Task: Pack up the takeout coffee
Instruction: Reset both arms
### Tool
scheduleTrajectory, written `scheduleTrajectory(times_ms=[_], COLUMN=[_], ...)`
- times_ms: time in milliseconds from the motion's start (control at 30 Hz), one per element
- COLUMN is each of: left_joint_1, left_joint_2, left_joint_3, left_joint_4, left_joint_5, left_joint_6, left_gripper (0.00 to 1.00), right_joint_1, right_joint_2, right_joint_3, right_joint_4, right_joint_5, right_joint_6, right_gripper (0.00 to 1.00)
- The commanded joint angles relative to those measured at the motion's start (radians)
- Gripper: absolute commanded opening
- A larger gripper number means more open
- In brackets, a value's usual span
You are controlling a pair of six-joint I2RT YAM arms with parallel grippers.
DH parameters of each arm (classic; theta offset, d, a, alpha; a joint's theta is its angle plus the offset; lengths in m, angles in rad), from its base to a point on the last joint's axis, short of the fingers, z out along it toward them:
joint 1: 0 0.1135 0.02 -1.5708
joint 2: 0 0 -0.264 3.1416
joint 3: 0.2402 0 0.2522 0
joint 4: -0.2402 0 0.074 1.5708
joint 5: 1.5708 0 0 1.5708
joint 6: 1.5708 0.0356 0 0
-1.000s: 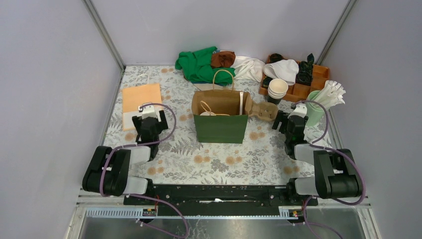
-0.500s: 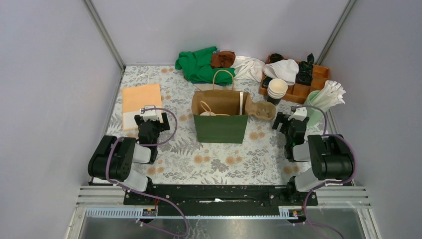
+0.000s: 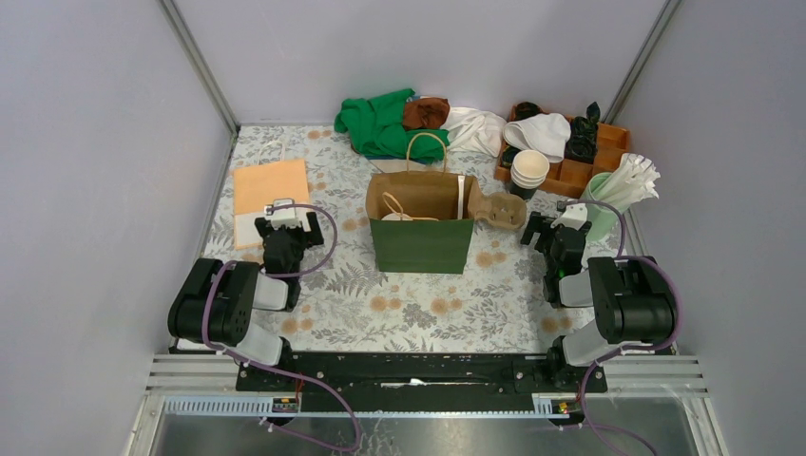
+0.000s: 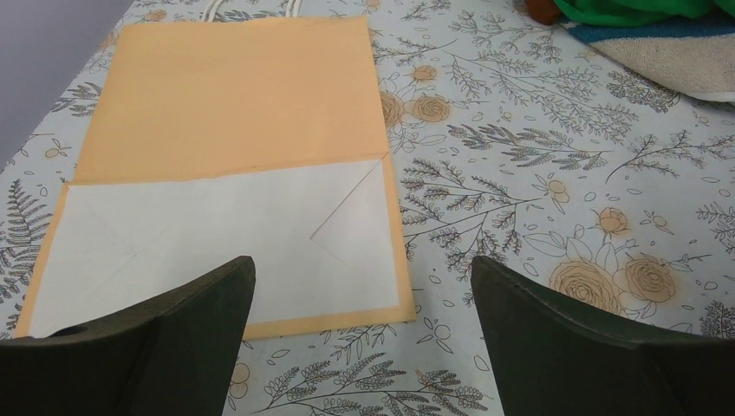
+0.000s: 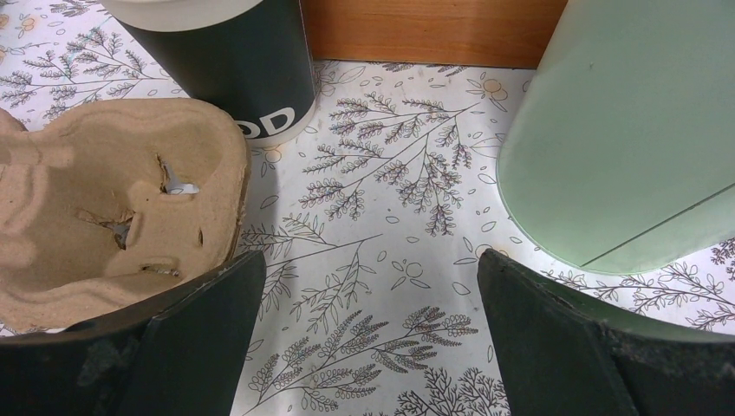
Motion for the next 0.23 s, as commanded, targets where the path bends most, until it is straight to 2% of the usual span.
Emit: scheduleTrajectory(times_ms=[0, 200], left_joint_1=[0.007, 0.009], left_joint_2=[0.003, 0.004], left_joint_3=[0.022, 0.025], left_joint_4=[0.077, 0.073], left_joint_5=[-0.01, 0.0], left_joint_6=[-0.01, -0.01], left_gripper=[0.99, 0.99], right_joint_1=[-0.003, -0.004], right_joint_2=[0.005, 0.006], right_joint_3=[0.022, 0.022], right_joint_4=[0.072, 0.071], right_joint_5=[0.035, 0.036], right_joint_6=[0.004, 0.004], right_gripper=[1.0, 1.0])
